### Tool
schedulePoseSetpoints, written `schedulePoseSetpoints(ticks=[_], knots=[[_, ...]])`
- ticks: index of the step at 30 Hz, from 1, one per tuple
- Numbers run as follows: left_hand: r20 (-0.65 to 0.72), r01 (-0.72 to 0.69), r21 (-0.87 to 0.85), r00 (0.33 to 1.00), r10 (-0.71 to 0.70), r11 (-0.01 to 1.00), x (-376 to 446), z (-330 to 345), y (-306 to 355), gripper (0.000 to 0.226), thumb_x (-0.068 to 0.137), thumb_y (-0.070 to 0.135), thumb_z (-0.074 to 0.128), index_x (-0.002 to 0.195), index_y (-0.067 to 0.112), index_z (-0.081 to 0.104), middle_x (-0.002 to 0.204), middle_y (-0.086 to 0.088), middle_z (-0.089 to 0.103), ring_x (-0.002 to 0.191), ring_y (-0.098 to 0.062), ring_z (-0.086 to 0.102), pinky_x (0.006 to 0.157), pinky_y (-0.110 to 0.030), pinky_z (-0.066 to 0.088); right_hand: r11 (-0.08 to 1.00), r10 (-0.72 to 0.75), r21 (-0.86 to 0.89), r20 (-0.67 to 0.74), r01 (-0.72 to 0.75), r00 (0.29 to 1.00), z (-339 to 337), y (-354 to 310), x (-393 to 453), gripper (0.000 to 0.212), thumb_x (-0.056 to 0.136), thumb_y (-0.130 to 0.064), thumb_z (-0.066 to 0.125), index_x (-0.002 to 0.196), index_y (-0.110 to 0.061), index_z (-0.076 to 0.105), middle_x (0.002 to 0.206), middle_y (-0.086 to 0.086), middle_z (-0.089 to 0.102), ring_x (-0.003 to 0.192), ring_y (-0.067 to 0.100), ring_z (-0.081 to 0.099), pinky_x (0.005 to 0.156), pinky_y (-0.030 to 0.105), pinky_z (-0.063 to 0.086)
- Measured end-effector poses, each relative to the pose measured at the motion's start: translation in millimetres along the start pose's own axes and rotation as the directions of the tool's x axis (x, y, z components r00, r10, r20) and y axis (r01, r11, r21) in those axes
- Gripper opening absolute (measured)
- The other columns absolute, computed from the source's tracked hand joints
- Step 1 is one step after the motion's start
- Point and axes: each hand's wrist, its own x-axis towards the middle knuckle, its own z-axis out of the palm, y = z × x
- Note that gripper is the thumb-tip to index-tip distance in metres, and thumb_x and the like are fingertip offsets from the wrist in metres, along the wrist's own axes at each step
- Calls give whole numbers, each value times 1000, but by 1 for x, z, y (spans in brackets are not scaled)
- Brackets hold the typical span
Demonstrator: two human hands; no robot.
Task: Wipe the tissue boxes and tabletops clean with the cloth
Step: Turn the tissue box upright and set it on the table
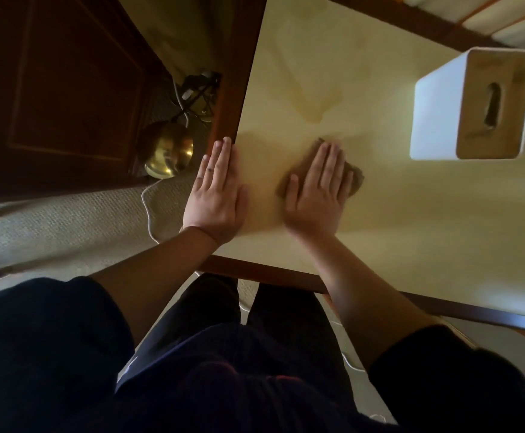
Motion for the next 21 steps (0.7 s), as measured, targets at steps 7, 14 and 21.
schedulePoseSetpoints(ticks=[7,14,21], knots=[[-57,6,-77,998,-10,997,-2,-1,-2,62,109,27,31,162,-3,18,170,-19,17,160,-29,10,130,-46,13,907,-418,-52,-6,417,908,-3,-57,79,73,108,-51,29,167,-10,21,175,12,18,162,27,17,131,47,12],[-67,14,-81,998,-19,997,-2,-2,1,62,108,26,34,162,-2,19,170,-19,19,160,-30,12,130,-45,11,856,-512,-28,92,516,854,-3,-8,18,70,112,-49,32,169,-12,14,177,9,10,164,24,6,131,50,8],[-39,-4,-28,999,3,1000,-6,-2,1,63,107,28,31,163,0,19,172,-16,13,161,-28,8,131,-45,10,973,-219,-44,121,226,968,-7,94,-63,73,111,-49,27,169,-11,6,177,9,4,164,27,1,132,48,3]])
